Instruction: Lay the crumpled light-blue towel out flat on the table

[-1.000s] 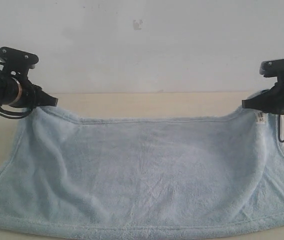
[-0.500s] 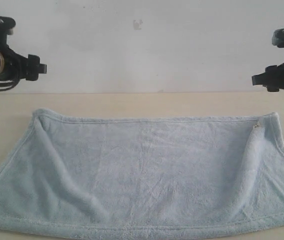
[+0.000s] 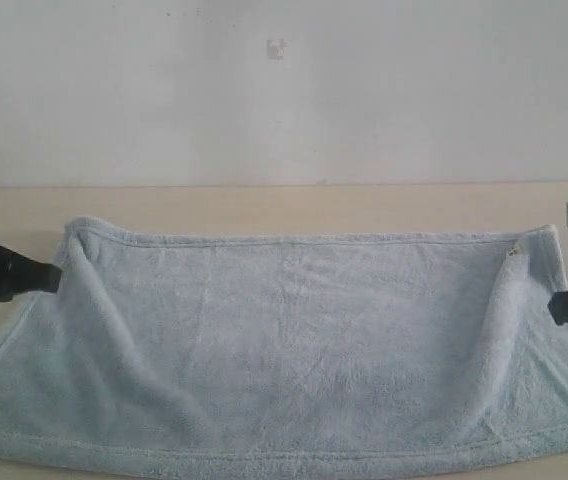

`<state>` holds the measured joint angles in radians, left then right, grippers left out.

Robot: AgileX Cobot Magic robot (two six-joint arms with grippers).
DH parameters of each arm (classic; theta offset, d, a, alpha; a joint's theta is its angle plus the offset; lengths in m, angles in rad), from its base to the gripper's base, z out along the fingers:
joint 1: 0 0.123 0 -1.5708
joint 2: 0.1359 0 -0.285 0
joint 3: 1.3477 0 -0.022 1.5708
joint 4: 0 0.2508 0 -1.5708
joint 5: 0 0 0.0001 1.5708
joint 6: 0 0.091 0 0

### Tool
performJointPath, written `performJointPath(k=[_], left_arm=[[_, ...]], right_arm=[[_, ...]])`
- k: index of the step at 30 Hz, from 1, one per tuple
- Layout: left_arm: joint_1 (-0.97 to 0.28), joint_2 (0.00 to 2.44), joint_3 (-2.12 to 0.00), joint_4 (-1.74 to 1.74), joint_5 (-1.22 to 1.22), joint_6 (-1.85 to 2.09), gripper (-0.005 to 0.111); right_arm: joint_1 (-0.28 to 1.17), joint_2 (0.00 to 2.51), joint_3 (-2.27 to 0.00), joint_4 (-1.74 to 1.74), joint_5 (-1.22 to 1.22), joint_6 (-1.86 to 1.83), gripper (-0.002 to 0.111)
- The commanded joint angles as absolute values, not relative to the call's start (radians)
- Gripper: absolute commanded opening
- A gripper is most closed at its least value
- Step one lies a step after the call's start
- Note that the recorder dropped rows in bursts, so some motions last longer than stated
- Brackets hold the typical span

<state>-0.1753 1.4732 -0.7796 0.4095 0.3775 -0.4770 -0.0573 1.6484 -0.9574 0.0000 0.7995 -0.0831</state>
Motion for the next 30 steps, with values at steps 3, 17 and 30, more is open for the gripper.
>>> performJointPath(k=[3,17,30], left_arm=[[-0.254,1.463,-0.77,0.148,0.388,-0.12,0.004],[-0.279,1.512,-0.77,0.017,0.275,-0.062,0.004],[-0.279,1.524,-0.77,-0.05,0.265,-0.006,0.004]], right_arm=[[-0.06,1.423,-0.734,-0.035,0.667,-0.021,0.0],[-0.06,1.342,-0.628,0.024,0.49,0.019,0.0],[-0.06,1.542,-0.706,0.308,0.549,-0.233,0.0]])
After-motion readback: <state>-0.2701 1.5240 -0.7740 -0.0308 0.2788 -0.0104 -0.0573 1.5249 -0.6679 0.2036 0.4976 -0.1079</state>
